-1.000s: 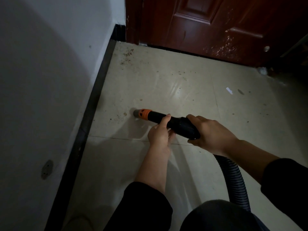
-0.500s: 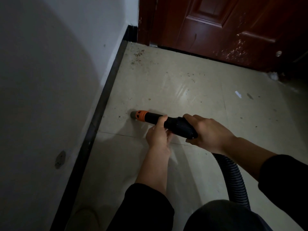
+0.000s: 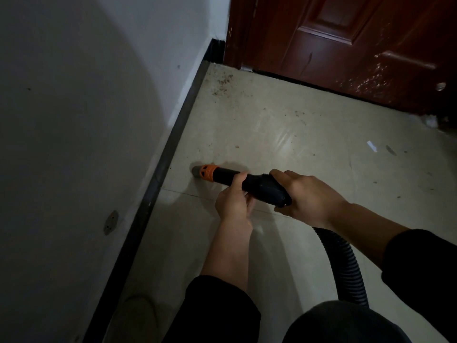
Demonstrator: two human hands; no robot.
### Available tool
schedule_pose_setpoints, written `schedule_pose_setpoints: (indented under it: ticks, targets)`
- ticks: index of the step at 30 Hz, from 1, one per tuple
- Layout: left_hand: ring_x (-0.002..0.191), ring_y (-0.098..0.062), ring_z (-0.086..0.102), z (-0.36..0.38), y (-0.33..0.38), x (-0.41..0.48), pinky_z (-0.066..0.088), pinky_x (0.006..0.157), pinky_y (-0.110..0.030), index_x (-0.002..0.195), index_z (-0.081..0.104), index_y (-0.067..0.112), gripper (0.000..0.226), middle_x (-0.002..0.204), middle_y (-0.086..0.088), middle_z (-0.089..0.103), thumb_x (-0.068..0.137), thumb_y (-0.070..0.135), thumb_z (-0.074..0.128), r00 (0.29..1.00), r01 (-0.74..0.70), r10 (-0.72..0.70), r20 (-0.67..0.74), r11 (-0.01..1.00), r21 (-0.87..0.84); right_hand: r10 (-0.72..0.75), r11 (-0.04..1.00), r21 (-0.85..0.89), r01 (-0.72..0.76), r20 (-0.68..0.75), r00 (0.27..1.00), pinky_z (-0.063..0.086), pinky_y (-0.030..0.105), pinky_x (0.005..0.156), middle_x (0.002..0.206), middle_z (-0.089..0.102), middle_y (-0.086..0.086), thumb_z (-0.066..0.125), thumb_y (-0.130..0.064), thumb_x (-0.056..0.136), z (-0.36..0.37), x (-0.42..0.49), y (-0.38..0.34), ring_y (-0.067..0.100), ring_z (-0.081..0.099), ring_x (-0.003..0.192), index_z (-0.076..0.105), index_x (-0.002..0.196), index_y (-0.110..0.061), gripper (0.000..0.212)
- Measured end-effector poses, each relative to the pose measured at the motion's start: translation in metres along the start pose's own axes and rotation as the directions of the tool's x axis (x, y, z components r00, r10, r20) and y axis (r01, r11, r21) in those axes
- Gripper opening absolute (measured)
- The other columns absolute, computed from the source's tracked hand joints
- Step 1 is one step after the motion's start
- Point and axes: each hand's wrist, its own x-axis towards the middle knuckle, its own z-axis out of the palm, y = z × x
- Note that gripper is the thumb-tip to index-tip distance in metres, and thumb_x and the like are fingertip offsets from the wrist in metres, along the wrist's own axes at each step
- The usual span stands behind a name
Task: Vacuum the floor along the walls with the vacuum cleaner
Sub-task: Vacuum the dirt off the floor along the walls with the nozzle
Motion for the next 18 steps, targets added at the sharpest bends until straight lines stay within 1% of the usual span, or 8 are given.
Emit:
schedule_pose_setpoints:
  ticks: [3, 5, 9, 11, 14, 18]
  targets:
    - [0.082, -0.014, 0.068, -0.004, 0.003, 0.002, 0.056, 0.056, -0.019, 0.097, 0.061, 0.012, 0.018, 0.105, -0.012, 0.07, 0.087, 0.021, 0.072, 1.0, -0.007, 0.007, -0.015, 1.0, -0.01, -0.017, 1.0, -0.004, 0.017, 0.001, 1.0, 0.051, 0.033, 0.071, 0.109, 0.058, 0.004, 0.072, -0.029, 0.082, 0.002, 0.003, -0.004, 0.025, 0.061, 0.086, 0.042, 0.13, -0.02, 0.057]
    - [0.084, -0.014, 0.066, -0.006, 0.005, 0.002, 0.055, 0.056, -0.02, 0.096, 0.06, 0.013, 0.017, 0.105, -0.012, 0.069, 0.087, 0.021, 0.072, 1.0, -0.015, 0.014, -0.026, 1.0, -0.028, -0.021, 1.0, -0.018, 0.021, 0.002, 1.0, 0.052, 0.035, 0.072, 0.11, 0.058, 0.005, 0.071, -0.029, 0.083, 0.003, 0.007, -0.007, 0.027, 0.062, 0.087, 0.042, 0.129, -0.019, 0.056]
    - [0.076, -0.013, 0.067, -0.009, 0.006, 0.0, 0.054, 0.058, -0.021, 0.084, 0.06, 0.013, 0.013, 0.091, -0.007, 0.068, 0.086, 0.018, 0.072, 0.992, -0.07, 0.064, -0.111, 0.996, -0.052, -0.054, 0.999, -0.008, 0.054, 0.006, 0.999, 0.053, 0.036, 0.071, 0.111, 0.058, 0.006, 0.071, -0.029, 0.083, 0.006, 0.013, -0.015, 0.027, 0.062, 0.086, 0.041, 0.13, -0.019, 0.057]
    - [0.075, -0.014, 0.068, -0.01, 0.007, 0.001, 0.056, 0.059, -0.021, 0.085, 0.063, 0.011, 0.011, 0.09, -0.008, 0.07, 0.085, 0.016, 0.072, 0.983, -0.108, 0.096, -0.154, 0.991, -0.073, -0.072, 0.997, -0.01, 0.072, 0.011, 0.997, 0.052, 0.034, 0.069, 0.111, 0.058, 0.005, 0.071, -0.029, 0.083, 0.008, 0.016, -0.02, 0.026, 0.062, 0.085, 0.041, 0.13, -0.018, 0.056]
    - [0.077, -0.015, 0.07, -0.014, 0.009, 0.003, 0.056, 0.055, -0.02, 0.089, 0.065, 0.01, 0.012, 0.094, -0.008, 0.071, 0.084, 0.017, 0.073, 0.976, -0.129, 0.111, -0.187, 0.988, -0.087, -0.077, 0.997, -0.013, 0.078, 0.005, 0.997, 0.051, 0.034, 0.068, 0.11, 0.057, 0.006, 0.07, -0.028, 0.084, 0.01, 0.02, -0.025, 0.027, 0.062, 0.084, 0.041, 0.13, -0.018, 0.056]
    - [0.075, -0.013, 0.069, -0.016, 0.014, 0.004, 0.054, 0.053, -0.018, 0.09, 0.064, 0.011, 0.013, 0.093, -0.007, 0.071, 0.084, 0.017, 0.073, 0.975, -0.135, 0.117, -0.191, 0.987, -0.084, -0.072, 0.997, -0.016, 0.072, 0.003, 0.997, 0.051, 0.035, 0.068, 0.111, 0.057, 0.005, 0.069, -0.029, 0.085, 0.012, 0.022, -0.03, 0.027, 0.061, 0.083, 0.041, 0.131, -0.018, 0.056]
